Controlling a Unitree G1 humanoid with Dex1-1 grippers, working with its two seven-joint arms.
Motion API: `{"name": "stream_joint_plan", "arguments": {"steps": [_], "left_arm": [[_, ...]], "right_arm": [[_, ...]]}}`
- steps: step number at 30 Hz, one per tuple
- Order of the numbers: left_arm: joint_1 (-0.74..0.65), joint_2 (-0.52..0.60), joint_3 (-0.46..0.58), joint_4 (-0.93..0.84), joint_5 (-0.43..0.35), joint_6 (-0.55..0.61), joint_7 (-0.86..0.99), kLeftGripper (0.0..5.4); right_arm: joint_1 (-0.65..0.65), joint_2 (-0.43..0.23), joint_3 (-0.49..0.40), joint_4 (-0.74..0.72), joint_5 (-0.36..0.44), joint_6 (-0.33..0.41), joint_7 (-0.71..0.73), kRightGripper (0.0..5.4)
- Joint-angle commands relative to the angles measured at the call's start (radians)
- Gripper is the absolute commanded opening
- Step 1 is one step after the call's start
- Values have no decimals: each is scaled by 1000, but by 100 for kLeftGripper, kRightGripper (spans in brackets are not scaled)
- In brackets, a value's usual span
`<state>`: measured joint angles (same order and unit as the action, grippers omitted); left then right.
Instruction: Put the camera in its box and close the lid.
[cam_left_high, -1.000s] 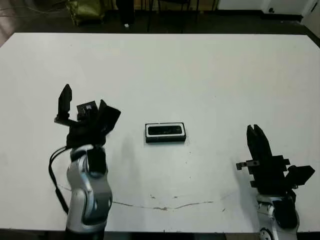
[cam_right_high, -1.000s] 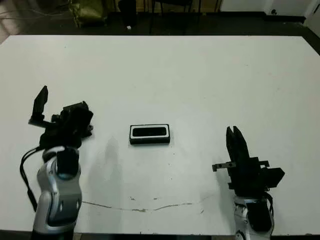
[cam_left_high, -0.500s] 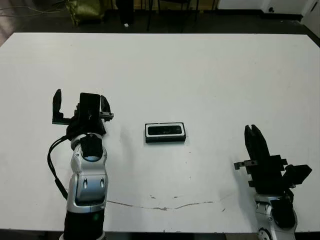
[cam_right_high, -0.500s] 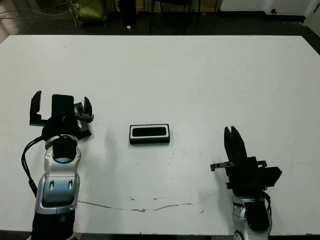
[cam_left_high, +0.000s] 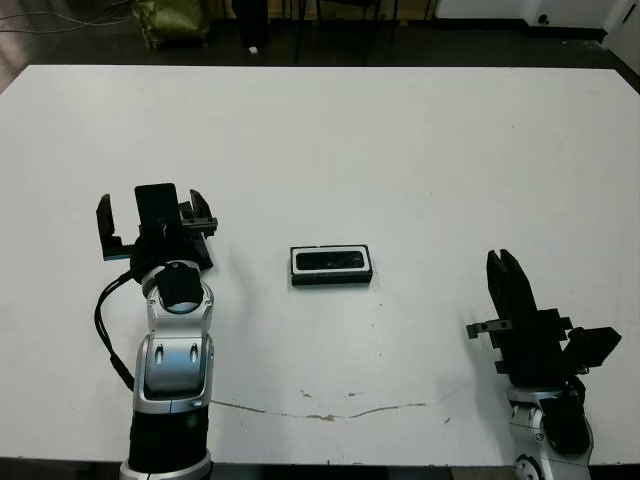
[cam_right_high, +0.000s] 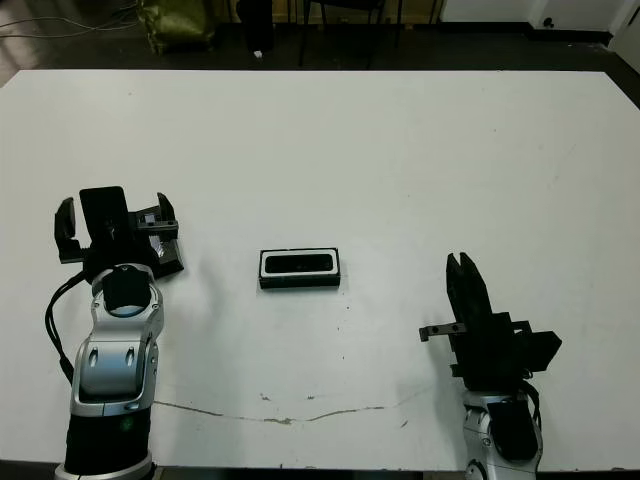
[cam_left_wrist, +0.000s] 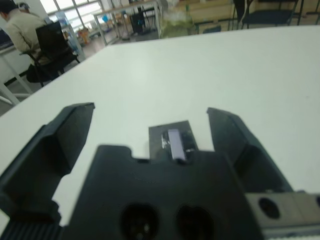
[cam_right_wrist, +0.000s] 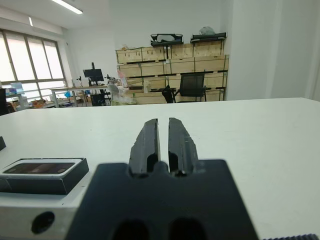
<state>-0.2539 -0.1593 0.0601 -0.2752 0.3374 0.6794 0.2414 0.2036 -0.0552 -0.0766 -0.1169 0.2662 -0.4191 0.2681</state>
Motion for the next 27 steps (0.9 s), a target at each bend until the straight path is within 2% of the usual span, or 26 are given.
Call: {"name": "stream_joint_plan", "arguments": {"steps": [1,8,16,19,25,27], "left_arm": [[-7,-33,20,10,-54,46,-6,539],[-20,-24,38,22,-145,85,-11,539],[-49,-15,57,76,-182,102,16,539],[-65,-6,65,99,-181,121,25,499],[-83,5,97,128,-198,132,31,368],[-86,-3,121,137,-220,124,33,362]], "right_arm": [[8,3,-1,3,-1,21,-7,0],[15,8,2,-20,-17,39,-25,0],[13,9,0,-18,-20,33,-30,0],[14,10,0,-19,-15,35,-28,0],[15,12,0,-29,-14,44,-33,0],[16,15,3,-30,-15,45,-35,0]]}}
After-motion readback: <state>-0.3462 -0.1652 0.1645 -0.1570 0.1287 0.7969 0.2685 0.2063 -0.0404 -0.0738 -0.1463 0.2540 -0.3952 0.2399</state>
